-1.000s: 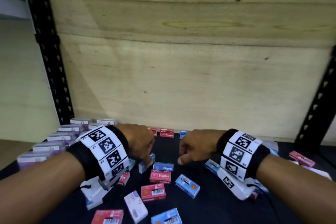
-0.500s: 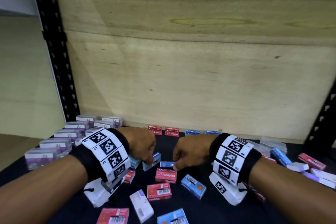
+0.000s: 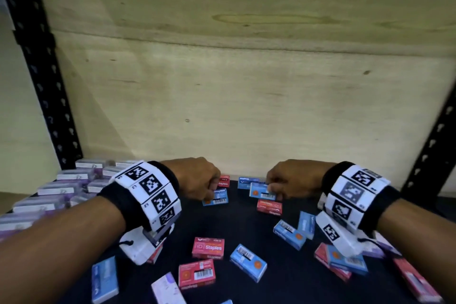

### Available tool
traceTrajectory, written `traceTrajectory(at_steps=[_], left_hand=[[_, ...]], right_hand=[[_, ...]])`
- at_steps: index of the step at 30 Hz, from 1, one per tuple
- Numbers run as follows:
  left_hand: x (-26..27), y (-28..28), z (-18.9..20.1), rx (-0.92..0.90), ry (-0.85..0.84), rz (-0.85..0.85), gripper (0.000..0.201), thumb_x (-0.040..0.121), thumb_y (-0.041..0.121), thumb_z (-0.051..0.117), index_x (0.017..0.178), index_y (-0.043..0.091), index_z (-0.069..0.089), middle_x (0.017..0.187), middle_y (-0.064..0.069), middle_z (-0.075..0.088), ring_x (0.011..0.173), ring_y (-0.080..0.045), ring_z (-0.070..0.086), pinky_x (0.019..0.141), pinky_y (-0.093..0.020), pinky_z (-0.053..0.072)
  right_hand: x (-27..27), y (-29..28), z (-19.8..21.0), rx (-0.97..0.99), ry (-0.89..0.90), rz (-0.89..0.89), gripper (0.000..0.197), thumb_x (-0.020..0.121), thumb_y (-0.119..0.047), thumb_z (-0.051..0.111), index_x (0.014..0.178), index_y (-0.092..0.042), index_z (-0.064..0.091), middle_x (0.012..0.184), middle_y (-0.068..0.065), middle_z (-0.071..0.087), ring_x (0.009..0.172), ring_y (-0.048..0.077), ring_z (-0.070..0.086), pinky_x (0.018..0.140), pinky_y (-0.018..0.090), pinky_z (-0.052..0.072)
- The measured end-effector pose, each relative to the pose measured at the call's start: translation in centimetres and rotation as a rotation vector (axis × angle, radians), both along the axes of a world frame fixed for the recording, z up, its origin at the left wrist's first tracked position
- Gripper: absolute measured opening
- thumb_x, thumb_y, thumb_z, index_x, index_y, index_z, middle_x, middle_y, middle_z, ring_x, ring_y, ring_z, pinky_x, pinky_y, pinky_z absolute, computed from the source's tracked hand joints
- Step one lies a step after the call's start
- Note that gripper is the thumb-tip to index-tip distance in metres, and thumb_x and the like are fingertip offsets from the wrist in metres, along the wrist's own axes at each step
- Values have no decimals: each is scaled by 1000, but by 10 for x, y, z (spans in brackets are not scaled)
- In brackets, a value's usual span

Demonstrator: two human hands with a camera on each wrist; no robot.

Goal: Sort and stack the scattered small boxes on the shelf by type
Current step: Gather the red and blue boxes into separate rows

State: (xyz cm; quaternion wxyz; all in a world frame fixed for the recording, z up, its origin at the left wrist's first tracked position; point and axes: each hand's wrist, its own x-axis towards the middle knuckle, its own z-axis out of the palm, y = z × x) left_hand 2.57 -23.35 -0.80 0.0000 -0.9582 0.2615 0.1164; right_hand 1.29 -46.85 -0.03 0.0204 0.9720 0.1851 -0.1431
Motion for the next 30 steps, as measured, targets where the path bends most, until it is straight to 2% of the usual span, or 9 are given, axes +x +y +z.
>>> traceTrajectory(at_steps=[4,9,13,16,18,22,25,27,30], left_hand=[[9,-17,-9,12,-25,-44,11,90,28,66,98,22,63,85,10,59,81,-14,58,76,-31,50],[16,-24,-20,-9,-10,-42,12,86,24,72,95,20,67,80,12,59,78,-12,59,72,-27,49],[18,-20,-20,-98,56,-26,14,83,32,75,93,22,72,82,13,67,77,-7,63,69,-21,48],[17,-15,-21,-152,109,0,16,81,37,77,89,24,73,82,11,71,72,-4,66,67,-19,50],[16,-13,-22,-164,139,13,15,79,34,79,87,23,72,81,10,72,68,-4,66,64,-16,49],[15,-11,-26,-147,143,29,18,75,31,83,87,25,72,90,9,70,84,-9,66,60,-13,43],[15,-12,-26,-128,126,17,22,73,29,85,91,23,72,86,12,66,76,-4,61,59,-15,42],[14,-13,-26,-115,114,12,24,72,28,85,92,23,72,83,13,64,70,-1,56,56,-15,40],[15,-14,-27,-104,129,9,30,71,26,86,95,23,68,88,11,64,74,-4,57,60,-16,42]], right_hand=[[9,-23,-2,14,8,-77,22,100,-33,50,94,-20,67,88,-6,74,80,11,65,84,32,52],[18,-33,-13,-43,17,-122,22,101,-34,49,94,-22,66,88,-6,74,74,6,60,73,25,42],[17,-33,-18,-83,25,-129,25,100,-34,50,104,-17,68,95,-3,72,83,14,61,75,27,45],[14,-32,-16,-85,5,-112,19,97,-34,57,103,-19,67,98,-3,68,87,15,60,76,28,46],[14,-32,-17,-91,3,-102,18,96,-34,58,102,-19,66,97,-3,67,85,15,58,75,28,45],[14,-31,-17,-102,-13,-93,18,97,-34,58,105,-19,64,92,-7,61,85,14,55,73,26,41],[12,-32,-17,-89,-18,-97,11,95,-34,61,97,-24,63,90,-9,61,84,13,57,73,27,43],[11,-32,-17,-70,-10,-104,9,92,-35,64,94,-26,63,94,-7,65,87,14,60,77,29,47],[10,-32,-18,-42,23,-114,12,90,-35,69,96,-27,64,96,-8,67,88,13,62,78,28,48]])
